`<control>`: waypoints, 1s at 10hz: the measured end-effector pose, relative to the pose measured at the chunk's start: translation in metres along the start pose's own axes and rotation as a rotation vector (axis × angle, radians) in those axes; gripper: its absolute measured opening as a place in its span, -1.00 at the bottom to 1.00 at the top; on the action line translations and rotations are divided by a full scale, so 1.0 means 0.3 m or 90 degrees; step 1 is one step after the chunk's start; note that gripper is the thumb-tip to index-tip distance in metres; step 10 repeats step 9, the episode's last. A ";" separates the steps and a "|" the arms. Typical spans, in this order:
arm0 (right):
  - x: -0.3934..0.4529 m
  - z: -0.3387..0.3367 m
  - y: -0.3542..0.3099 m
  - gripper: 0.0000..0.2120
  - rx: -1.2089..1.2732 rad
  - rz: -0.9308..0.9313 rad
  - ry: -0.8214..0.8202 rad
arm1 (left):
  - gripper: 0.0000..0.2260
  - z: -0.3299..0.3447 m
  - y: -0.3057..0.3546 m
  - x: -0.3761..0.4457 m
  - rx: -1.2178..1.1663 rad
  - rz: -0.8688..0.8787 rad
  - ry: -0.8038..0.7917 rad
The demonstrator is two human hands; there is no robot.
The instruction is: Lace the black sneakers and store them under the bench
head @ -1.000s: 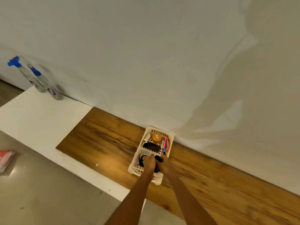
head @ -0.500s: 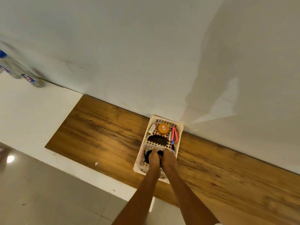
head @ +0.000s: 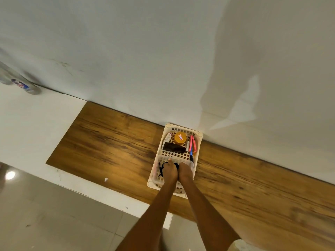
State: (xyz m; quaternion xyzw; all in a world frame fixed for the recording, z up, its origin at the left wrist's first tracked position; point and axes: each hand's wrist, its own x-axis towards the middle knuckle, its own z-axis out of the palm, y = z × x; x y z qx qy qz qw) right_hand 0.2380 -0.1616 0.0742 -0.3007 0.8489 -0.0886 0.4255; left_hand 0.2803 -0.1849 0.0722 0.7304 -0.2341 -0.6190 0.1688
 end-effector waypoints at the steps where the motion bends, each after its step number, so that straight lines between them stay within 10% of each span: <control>1: -0.016 -0.001 -0.009 -0.68 0.022 0.018 -0.016 | -0.68 -0.004 -0.016 -0.007 -0.012 0.004 -0.008; 6: -0.104 -0.120 -0.008 -0.75 -0.135 -0.043 0.069 | -0.69 -0.029 -0.023 -0.075 0.095 0.135 -0.022; 10: -0.291 -0.159 0.178 -0.66 -0.106 -0.138 0.100 | -0.68 -0.056 -0.119 -0.158 0.535 0.402 -0.030</control>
